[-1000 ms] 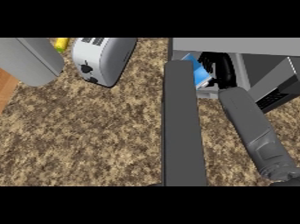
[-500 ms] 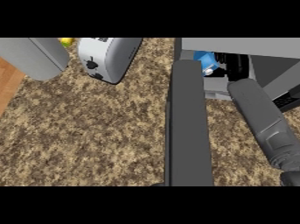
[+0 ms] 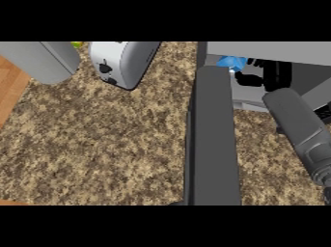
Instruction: Pick up the milk, place it into the microwave and close the microwave
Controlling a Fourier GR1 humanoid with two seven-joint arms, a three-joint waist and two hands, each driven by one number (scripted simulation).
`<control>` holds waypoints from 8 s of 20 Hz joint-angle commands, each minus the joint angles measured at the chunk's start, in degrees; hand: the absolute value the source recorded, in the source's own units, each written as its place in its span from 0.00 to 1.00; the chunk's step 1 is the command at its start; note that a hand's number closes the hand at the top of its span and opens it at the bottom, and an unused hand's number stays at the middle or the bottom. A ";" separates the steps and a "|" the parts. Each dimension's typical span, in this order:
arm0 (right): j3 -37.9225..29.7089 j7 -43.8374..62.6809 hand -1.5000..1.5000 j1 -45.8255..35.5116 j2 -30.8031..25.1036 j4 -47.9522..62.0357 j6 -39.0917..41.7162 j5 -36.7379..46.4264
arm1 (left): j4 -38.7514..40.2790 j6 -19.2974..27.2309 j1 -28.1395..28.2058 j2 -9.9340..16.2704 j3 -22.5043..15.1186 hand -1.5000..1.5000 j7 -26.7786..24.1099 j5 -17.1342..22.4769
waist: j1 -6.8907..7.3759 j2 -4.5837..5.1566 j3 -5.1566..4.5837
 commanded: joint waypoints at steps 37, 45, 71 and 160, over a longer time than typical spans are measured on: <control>-12.22 -14.66 0.00 6.25 3.60 0.77 33.38 -13.14 | 4.19 -7.66 -3.29 -4.15 -15.93 1.00 -1.52 -9.59 | -4.12 -2.21 -0.02; -12.76 -21.52 0.00 14.84 7.71 -1.07 44.69 -15.74 | 1.20 -2.59 -2.84 -4.32 -23.89 1.00 2.82 -9.98 | -6.47 -3.53 -0.12; -3.20 -17.83 0.00 59.13 6.25 -45.23 59.07 -21.56 | 26.96 14.65 -23.64 -4.35 -53.06 1.00 -4.26 -31.60 | -9.49 -3.96 -0.32; -4.84 11.65 0.00 53.05 -11.63 -89.00 73.39 -46.56 | 74.47 78.05 -66.20 -4.35 -81.35 0.00 -40.51 32.07 | -23.09 2.32 -0.23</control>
